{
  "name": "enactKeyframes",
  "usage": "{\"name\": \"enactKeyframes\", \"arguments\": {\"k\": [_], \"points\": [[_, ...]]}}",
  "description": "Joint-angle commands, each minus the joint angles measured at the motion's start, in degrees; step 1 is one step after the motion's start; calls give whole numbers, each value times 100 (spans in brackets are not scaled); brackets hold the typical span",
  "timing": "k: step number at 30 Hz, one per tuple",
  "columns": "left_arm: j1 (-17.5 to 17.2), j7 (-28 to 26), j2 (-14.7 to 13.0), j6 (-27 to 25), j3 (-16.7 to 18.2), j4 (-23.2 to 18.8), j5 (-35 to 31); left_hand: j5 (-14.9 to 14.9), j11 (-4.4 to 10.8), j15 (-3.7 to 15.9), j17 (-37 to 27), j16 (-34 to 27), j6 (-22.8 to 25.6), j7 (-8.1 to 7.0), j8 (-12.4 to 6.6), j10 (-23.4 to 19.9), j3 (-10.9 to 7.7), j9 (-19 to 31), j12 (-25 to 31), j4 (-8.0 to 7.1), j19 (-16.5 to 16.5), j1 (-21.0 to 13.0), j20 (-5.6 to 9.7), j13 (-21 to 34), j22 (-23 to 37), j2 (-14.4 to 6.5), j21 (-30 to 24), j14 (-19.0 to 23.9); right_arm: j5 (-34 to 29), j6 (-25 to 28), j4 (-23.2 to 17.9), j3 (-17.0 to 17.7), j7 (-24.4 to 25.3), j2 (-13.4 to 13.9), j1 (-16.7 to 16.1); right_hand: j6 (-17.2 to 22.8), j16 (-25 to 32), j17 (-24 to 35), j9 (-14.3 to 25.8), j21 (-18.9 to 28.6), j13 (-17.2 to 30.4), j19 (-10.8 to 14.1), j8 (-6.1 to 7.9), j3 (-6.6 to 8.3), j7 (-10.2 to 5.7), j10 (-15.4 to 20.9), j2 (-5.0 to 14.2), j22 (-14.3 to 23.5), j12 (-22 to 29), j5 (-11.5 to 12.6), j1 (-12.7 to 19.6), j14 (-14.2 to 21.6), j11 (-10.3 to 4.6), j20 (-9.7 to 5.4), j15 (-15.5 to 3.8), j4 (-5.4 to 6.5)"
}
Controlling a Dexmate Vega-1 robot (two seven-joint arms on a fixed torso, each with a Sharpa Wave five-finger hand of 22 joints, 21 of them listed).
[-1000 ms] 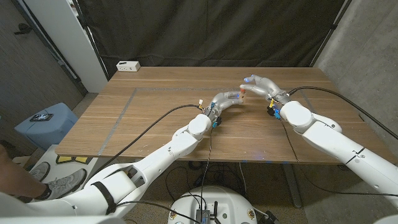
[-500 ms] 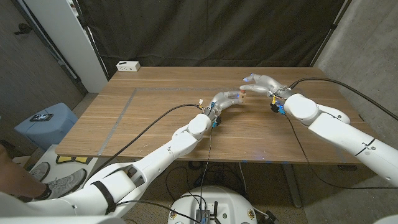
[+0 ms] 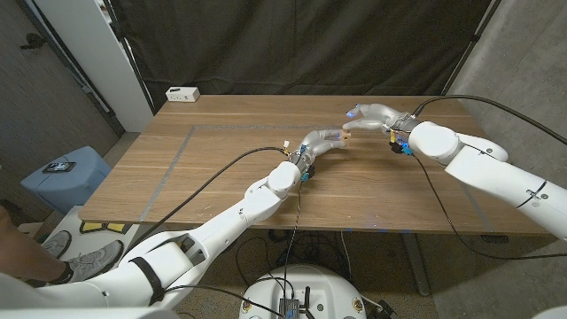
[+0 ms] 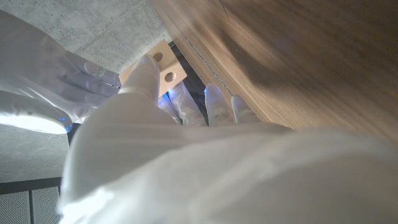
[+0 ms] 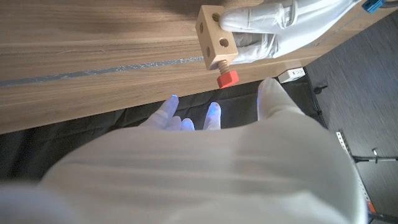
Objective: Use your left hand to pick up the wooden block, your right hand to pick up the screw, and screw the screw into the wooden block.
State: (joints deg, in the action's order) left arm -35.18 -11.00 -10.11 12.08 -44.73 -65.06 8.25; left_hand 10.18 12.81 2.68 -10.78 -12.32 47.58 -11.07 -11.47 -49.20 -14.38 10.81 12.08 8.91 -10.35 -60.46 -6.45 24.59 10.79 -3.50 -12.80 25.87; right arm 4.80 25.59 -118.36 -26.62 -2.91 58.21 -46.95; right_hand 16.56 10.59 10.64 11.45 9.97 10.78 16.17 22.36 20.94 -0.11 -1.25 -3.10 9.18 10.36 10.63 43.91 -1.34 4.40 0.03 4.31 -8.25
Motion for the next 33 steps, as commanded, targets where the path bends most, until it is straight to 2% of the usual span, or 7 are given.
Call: {"name": "enactKeyframes", "arguments": {"k": [1, 19, 33], "points": [[-24, -79, -58, -98, -40, -133, -138, 32, -16, 482, -13, -9, 24, 18, -32, -37, -15, 31, 22, -25, -58, -30, -9, 22, 22, -58, -1, 59, -407, 415, -288, -342, -460, 284, 545, 95, 33, 17, -3, 35, 21, -8, 0, 33, -14, -29, 35, 26, 46, 20, 101, 11, 3, 35, 64, -55], [-89, -130, -132, -209, -76, -346, -252, 32, -16, 481, -13, -11, 41, 17, -39, -46, -7, 31, 25, -27, -60, -37, -10, 26, 22, -61, 0, 66, -1139, 824, -532, -767, -1395, 362, 1188, 236, 57, 12, 2, 57, 18, 34, 2, 158, -65, -33, 117, 24, 60, 35, 341, 65, -19, 49, 50, -145], [-111, -147, -186, -268, -78, -430, -306, 33, -16, 486, -12, -9, 34, 19, -36, -47, -4, 31, 24, -22, -66, -50, -13, 26, 22, -62, -1, 66, -1990, 1224, -620, -1338, -2125, 150, 1707, 368, 57, 6, 9, 56, 18, 31, 16, 232, -69, -71, 102, 24, 56, 33, 523, 80, -15, 90, 64, -193]]}}
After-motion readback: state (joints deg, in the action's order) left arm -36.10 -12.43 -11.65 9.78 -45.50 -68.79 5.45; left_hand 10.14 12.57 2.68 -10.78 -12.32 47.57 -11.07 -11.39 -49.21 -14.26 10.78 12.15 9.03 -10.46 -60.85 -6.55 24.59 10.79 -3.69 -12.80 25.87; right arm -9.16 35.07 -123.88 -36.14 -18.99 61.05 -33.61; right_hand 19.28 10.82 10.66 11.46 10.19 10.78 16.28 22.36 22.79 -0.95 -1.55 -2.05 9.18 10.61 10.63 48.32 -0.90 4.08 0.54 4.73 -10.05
